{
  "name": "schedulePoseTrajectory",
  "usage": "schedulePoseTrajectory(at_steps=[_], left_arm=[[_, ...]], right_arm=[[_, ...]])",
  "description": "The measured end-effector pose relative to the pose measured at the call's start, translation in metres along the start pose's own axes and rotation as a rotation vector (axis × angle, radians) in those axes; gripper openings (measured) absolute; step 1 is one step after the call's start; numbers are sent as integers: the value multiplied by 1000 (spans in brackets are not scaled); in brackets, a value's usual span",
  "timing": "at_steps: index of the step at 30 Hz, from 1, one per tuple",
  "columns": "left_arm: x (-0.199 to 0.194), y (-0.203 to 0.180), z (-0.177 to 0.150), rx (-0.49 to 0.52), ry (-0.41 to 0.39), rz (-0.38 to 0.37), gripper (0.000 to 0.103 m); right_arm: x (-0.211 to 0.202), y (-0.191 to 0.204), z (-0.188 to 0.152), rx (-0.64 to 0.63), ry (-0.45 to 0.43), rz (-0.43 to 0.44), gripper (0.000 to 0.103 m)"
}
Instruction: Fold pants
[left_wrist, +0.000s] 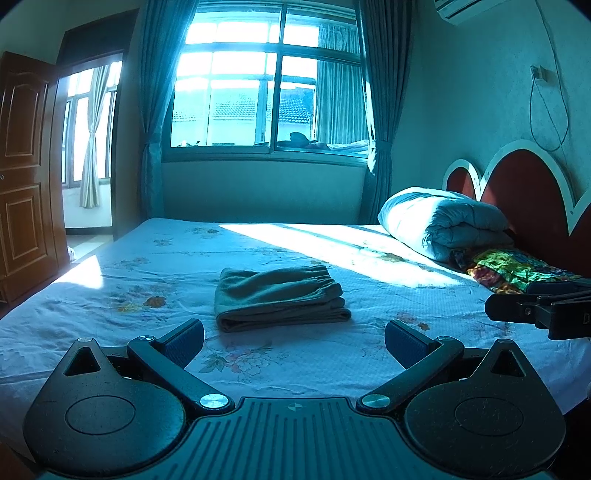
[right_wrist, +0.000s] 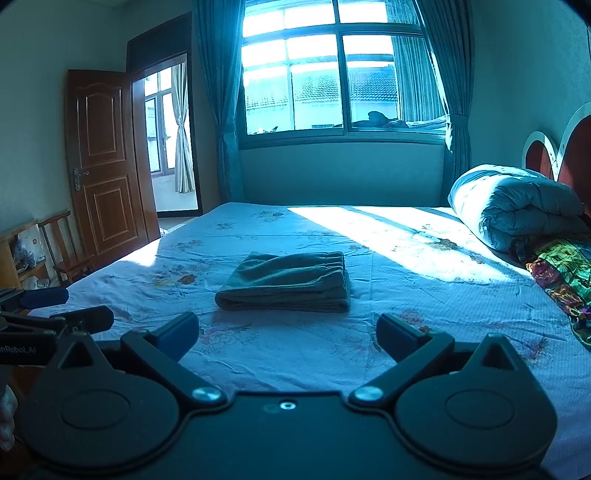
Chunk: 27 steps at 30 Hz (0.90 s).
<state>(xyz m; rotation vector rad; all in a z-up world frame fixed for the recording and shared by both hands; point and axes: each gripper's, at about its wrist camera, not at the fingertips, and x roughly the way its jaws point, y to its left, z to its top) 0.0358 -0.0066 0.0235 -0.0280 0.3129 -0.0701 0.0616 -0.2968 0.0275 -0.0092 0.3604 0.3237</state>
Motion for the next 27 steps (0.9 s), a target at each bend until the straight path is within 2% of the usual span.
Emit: schedulePoseTrajectory(at_steps=[12,19,27], left_arm=[[-2,-3,0,16,-3,-6,103],[-7,-1,0,10,-48,-13,103],[-10,0,1,16,-64,-22,103]], right_arm=[[1,1,0,-3,-2,-3,97],[1,2,0,-4,-3,-2,97],[0,2,1,-4,-6,-1,97]])
